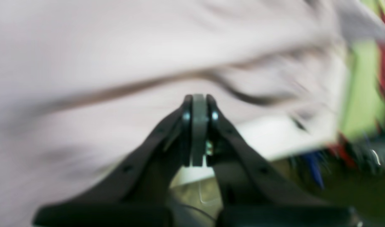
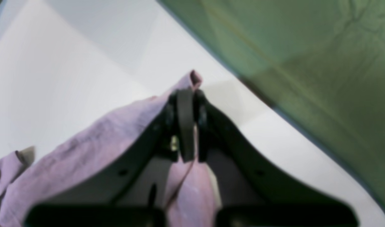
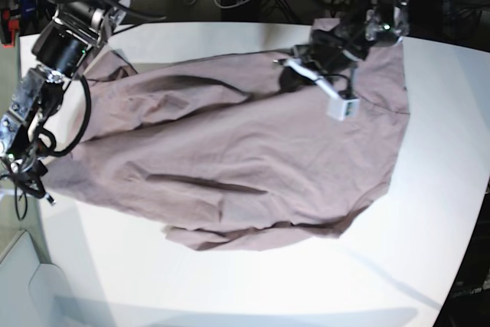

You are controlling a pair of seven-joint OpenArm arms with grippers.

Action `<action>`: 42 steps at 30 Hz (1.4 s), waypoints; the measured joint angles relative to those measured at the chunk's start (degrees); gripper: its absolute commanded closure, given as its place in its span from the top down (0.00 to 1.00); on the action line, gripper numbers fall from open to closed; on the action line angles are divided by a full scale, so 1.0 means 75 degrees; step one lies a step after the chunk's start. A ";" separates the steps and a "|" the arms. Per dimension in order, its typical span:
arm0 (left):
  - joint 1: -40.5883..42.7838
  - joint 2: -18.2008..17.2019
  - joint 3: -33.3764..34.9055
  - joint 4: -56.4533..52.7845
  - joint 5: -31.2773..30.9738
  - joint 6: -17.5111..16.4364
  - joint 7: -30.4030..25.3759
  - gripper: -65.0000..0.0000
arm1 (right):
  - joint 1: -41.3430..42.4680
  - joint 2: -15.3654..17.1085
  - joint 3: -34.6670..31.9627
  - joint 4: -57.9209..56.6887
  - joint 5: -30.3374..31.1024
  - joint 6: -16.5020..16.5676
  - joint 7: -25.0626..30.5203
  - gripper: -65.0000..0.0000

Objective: Layout the t-shirt on the table in an organized manner, then fold the t-shirt properly
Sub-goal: 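Grasp the shirt with the left gripper and drag it outward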

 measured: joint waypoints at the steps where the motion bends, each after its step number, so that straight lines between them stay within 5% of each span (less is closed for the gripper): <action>1: -0.0201 0.0111 0.0408 -0.0006 -0.0020 0.0006 -0.0032 0.00 | -0.0090 0.0000 0.0000 0.0023 0.0003 0.0000 -0.0015 0.00; 5: -0.0729 0.0350 0.1568 -0.0029 0.1064 -0.0023 0.0152 0.00 | -0.0612 0.0000 0.0000 0.0175 0.0003 0.0067 -0.0076 0.00; 7: -0.0831 0.0490 0.1714 -0.0131 0.1757 0.0020 -0.0009 0.00 | -0.0836 0.0026 0.0023 0.0294 -0.0052 0.0449 -0.0099 0.00; 13: -0.1218 0.0557 0.2218 -0.0921 0.2366 0.0023 0.0052 0.00 | -0.1239 0.0023 -0.0012 0.1008 -0.0017 0.0691 -0.0035 0.00; 22: -0.1521 -0.0321 0.2611 -0.2244 0.3165 -0.0058 -0.0487 0.00 | -0.1632 0.0254 -0.0035 0.1361 0.0003 0.0694 -0.0105 0.00; 30: -0.1626 -0.1883 0.2611 -0.2544 0.2865 -0.0286 -0.1714 0.00 | -0.1626 0.0425 -0.0035 0.1361 0.0003 0.0694 -0.0635 0.00; 34: -0.1623 -0.2486 0.2008 -0.2640 0.2946 -0.0256 -0.1807 0.00 | -0.1629 0.0396 -0.0061 0.1335 0.0038 0.0694 -0.0659 0.00; 42: -0.1845 -0.2527 0.0131 -0.3072 0.2999 -0.0283 -0.1072 0.00 | -0.1609 0.0367 -0.0318 0.1297 0.0172 0.0854 -0.0863 0.00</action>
